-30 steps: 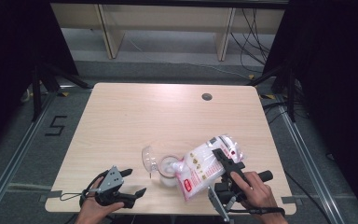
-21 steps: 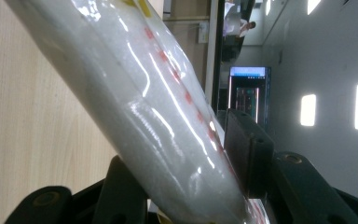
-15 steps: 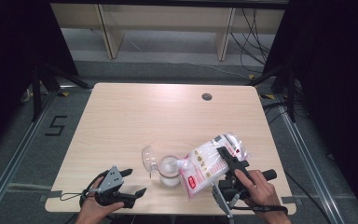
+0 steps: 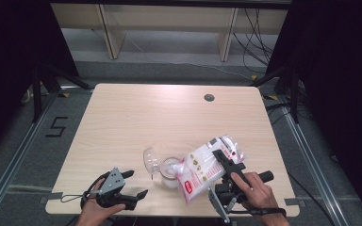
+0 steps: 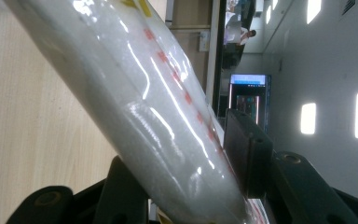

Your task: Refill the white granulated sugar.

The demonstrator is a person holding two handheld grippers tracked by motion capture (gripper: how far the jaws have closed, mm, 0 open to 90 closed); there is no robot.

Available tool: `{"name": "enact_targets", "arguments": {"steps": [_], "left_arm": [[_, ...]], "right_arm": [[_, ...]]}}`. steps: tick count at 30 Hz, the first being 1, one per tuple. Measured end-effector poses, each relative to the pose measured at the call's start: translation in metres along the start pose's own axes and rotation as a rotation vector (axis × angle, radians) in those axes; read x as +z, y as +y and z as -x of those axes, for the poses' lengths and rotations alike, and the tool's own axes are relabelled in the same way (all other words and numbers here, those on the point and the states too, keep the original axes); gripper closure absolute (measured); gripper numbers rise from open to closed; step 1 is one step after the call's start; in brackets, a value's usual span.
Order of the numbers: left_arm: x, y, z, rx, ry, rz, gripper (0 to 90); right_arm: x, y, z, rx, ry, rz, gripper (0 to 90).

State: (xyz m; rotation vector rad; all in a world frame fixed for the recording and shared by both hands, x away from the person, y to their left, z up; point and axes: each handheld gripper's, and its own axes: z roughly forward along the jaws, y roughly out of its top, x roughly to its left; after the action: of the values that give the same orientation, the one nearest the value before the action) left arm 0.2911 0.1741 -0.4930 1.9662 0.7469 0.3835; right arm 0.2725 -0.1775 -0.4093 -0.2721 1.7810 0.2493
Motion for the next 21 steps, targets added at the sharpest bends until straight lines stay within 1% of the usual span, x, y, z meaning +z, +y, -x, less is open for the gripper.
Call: {"name": "enact_targets", "arguments": {"steps": [1,2,3,4,5,6,7,8,9,10,11,12,14,15,16,17,18,19,20,21], "left_arm": [[0.0,0.0,0.0,0.001,-0.002,0.001,16.6],[0.0,0.0,0.0,0.0,-0.003,0.003,16.6],[0.0,0.0,0.0,0.0,-0.003,0.004,16.6],[0.0,0.0,0.0,-0.002,-0.002,0.003,16.6],[0.0,0.0,0.0,-0.008,0.004,-0.001,16.6],[0.0,0.0,0.0,-0.003,0.002,-0.001,16.6],[0.0,0.0,0.0,0.005,0.001,-0.002,16.6],[0.0,0.0,0.0,0.001,-0.004,0.003,16.6],[0.0,0.0,0.0,-0.001,-0.003,0.004,16.6],[0.0,0.0,0.0,-0.003,-0.002,0.005,16.6],[0.0,0.0,-0.001,0.0,0.001,0.002,16.6],[0.0,0.0,0.0,-0.003,-0.002,0.005,16.6],[0.0,0.0,0.0,-0.004,-0.001,0.006,16.6],[0.0,0.0,0.0,-0.004,0.0,0.008,16.6],[0.0,0.0,0.0,-0.01,0.0,0.009,16.6],[0.0,0.0,-0.001,-0.002,0.001,0.002,16.6],[0.0,0.0,0.0,-0.008,0.0,0.003,16.6],[0.0,0.0,-0.001,0.001,0.001,0.0,16.6],[0.0,0.0,0.0,-0.001,-0.002,0.003,16.6],[0.0,0.0,0.0,-0.001,-0.001,0.003,16.6]], "right_arm": [[0.001,0.0,0.0,0.003,-0.005,0.002,62.5],[0.002,0.001,0.001,-0.007,-0.005,0.006,62.6],[0.002,0.001,0.001,0.003,-0.006,0.004,62.6],[0.003,0.001,0.002,-0.01,-0.01,0.006,62.6],[0.004,0.0,0.003,-0.006,-0.011,0.001,62.6],[0.004,-0.001,0.002,0.005,-0.009,-0.005,62.7],[0.004,-0.002,0.003,-0.008,-0.013,0.0,62.7],[0.004,-0.003,0.003,0.001,-0.012,-0.01,62.8],[0.005,-0.002,0.009,-0.084,-0.016,0.016,62.8],[0.004,-0.005,0.005,-0.023,-0.02,-0.001,62.9],[0.003,-0.006,0.003,-0.001,-0.011,-0.019,62.9],[0.002,-0.007,0.003,0.0,-0.012,-0.018,63.0],[0.001,-0.009,0.005,-0.02,-0.014,-0.021,63.0],[0.001,-0.009,0.007,-0.054,-0.02,-0.01,63.1],[-0.001,-0.01,0.004,-0.011,-0.02,-0.02,63.1],[-0.002,-0.01,0.004,-0.011,-0.02,-0.022,63.2],[-0.003,-0.01,0.003,-0.006,-0.014,-0.025,63.2],[-0.002,-0.009,0.006,-0.048,-0.018,-0.012,63.2],[-0.003,-0.009,0.004,-0.029,-0.011,-0.019,63.3],[-0.004,-0.008,0.002,0.003,-0.006,-0.029,63.3]]}}
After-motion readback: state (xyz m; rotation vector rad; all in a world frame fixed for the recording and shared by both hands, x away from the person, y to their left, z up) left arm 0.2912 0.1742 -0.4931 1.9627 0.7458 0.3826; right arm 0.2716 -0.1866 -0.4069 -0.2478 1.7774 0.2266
